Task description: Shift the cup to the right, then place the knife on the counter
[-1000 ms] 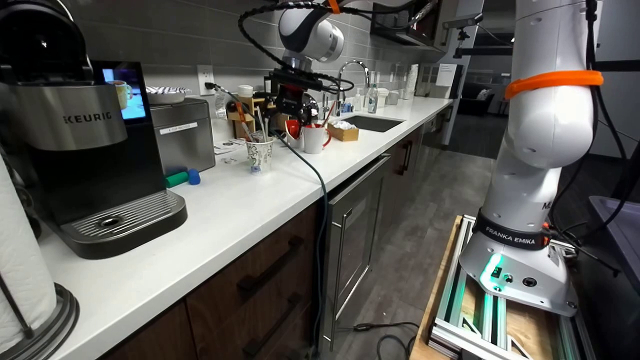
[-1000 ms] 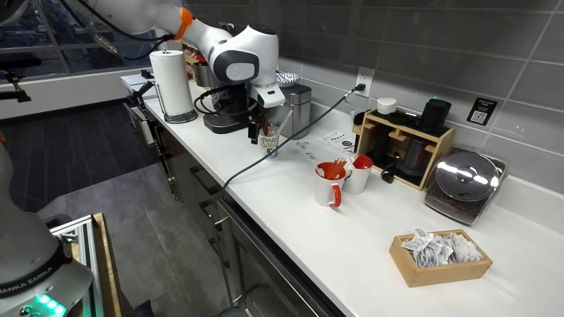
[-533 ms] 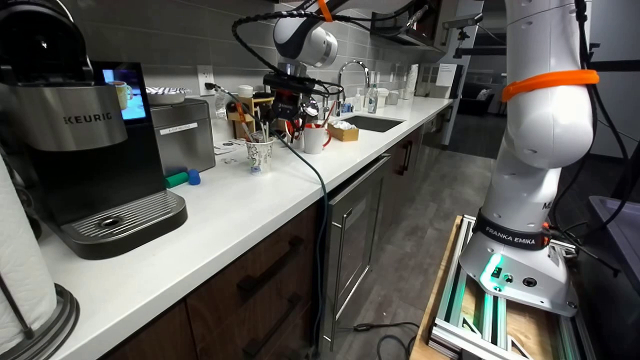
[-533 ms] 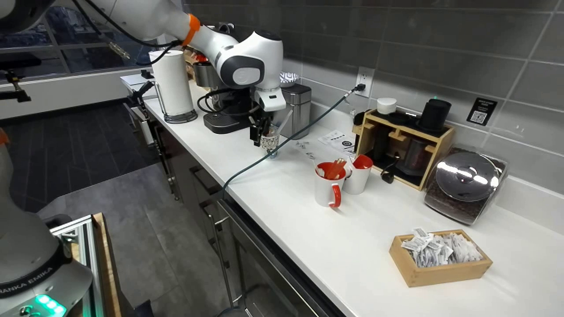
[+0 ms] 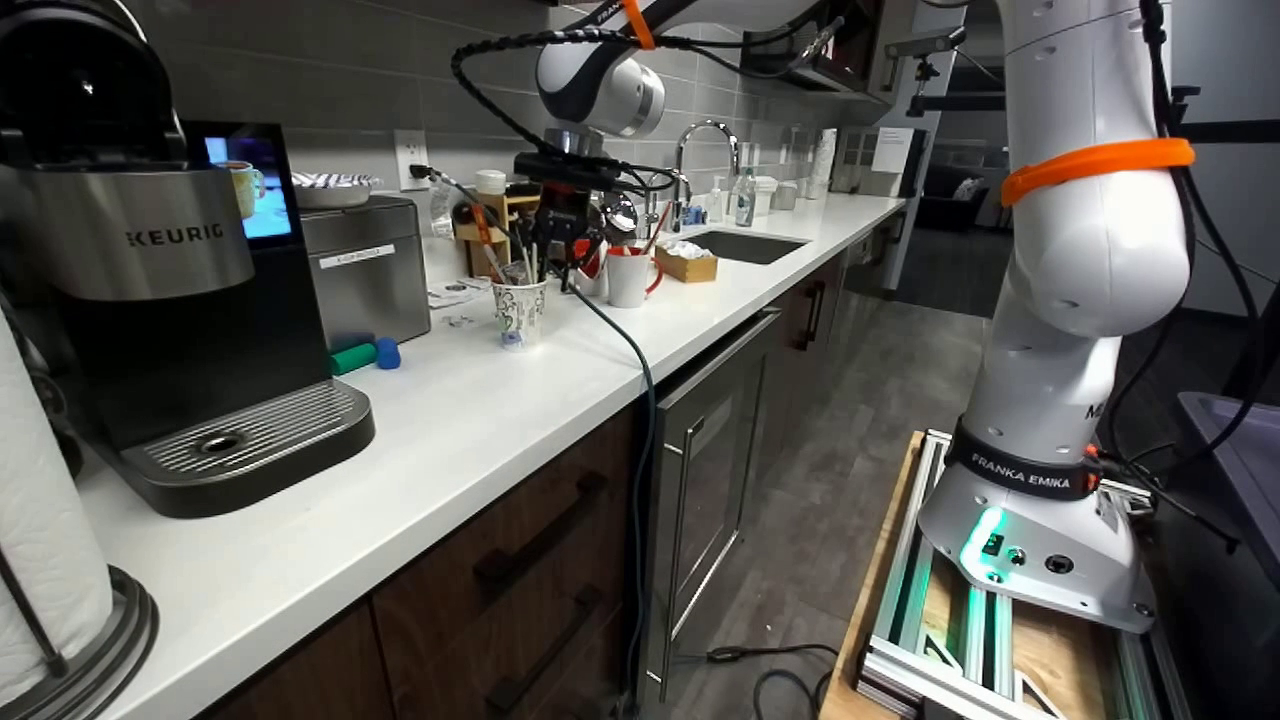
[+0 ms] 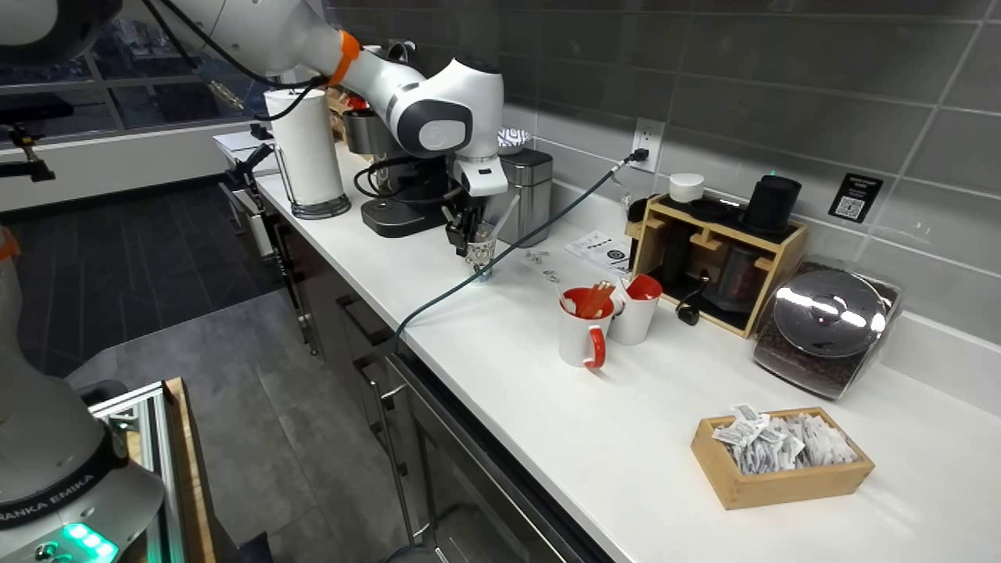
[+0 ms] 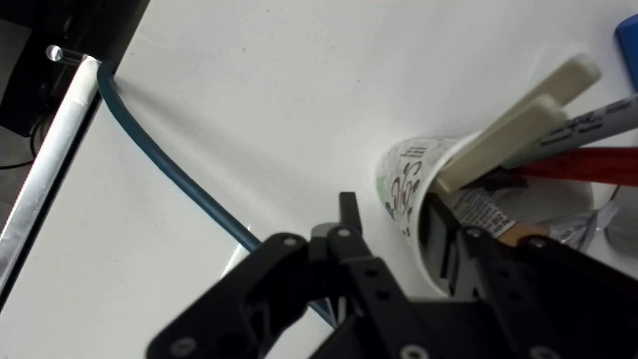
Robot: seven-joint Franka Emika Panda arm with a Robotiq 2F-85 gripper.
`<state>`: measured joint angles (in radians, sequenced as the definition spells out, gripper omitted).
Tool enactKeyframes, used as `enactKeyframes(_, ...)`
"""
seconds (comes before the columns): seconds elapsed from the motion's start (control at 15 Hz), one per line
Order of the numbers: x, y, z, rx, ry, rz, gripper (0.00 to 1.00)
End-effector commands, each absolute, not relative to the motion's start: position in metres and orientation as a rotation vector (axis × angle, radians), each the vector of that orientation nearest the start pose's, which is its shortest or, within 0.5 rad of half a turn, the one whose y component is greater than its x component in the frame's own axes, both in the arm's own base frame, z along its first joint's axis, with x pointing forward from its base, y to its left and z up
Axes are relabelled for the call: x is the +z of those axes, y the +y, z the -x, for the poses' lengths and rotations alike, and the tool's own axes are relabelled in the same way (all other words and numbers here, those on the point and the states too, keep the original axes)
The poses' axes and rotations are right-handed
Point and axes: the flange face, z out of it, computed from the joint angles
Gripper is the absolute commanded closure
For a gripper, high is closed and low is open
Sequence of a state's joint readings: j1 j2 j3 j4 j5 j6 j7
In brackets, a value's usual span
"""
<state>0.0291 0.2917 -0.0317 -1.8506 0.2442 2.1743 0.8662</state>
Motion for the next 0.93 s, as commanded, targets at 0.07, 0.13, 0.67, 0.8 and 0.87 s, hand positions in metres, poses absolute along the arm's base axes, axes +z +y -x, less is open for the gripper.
enactKeyframes(0.07, 0.374, 0.015, -0.635, 0.092, 1.440, 2.616, 0.95)
enactKeyframes(0.13, 0.376, 0.016, -0.636, 0.082, 1.436, 2.623, 1.00)
enactKeyframes(0.67, 0.420, 0.045, -0.629, -0.060, 1.210, 2.718, 0.99)
enactKeyframes(0.8, 0.435, 0.050, -0.623, -0.093, 1.117, 2.713, 0.99)
enactKeyframes(0.87, 0.444, 0.046, -0.617, -0.111, 1.092, 2.704, 0.99)
